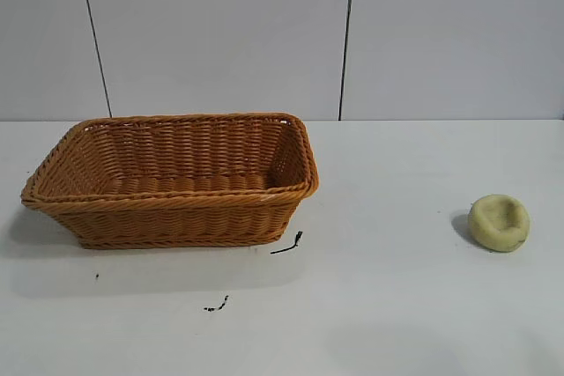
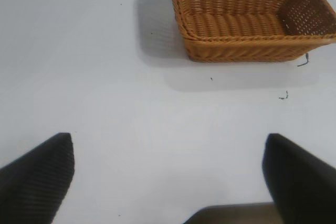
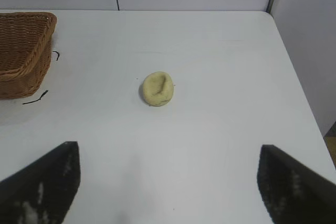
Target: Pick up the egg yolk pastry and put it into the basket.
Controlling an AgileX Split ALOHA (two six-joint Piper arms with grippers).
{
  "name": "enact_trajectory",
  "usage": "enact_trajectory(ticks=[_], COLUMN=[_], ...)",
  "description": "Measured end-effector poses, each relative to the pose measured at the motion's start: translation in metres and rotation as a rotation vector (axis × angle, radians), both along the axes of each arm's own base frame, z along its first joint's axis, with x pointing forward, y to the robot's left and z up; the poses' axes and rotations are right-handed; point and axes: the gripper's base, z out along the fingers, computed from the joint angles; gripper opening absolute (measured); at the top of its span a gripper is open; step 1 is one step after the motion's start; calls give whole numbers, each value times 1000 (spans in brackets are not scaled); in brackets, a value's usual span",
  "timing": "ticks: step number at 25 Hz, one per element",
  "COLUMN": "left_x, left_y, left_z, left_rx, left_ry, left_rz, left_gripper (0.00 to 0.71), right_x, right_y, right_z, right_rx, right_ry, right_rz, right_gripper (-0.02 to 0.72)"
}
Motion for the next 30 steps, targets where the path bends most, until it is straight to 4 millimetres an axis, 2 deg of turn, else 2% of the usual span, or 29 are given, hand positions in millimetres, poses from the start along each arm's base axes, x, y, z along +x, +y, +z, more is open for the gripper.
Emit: enact_trajectory(ticks=[4, 9, 13, 20, 27, 30], left_x=[0, 0, 0, 0, 0, 0], left_y=[0, 0, 0, 0, 0, 0], left_z=[0, 0, 0, 0, 0, 0], left_rx=[0, 0, 0, 0, 0, 0], left_ry=[0, 0, 0, 0, 0, 0], left_rz=[0, 0, 0, 0, 0, 0], left_gripper=[695, 695, 695, 695, 695, 695], right_x=[10, 47, 91, 179, 275, 317], right_y=[0, -1, -2, -3, -5, -6], right_z=[5, 24, 37, 36, 11, -6], right_rx=[1, 4, 7, 12, -3, -8], right_ry=[60, 227, 377, 624, 821, 876], right_rz=[0, 0, 0, 0, 21, 29], right_gripper=[688, 687, 687, 687, 687, 687])
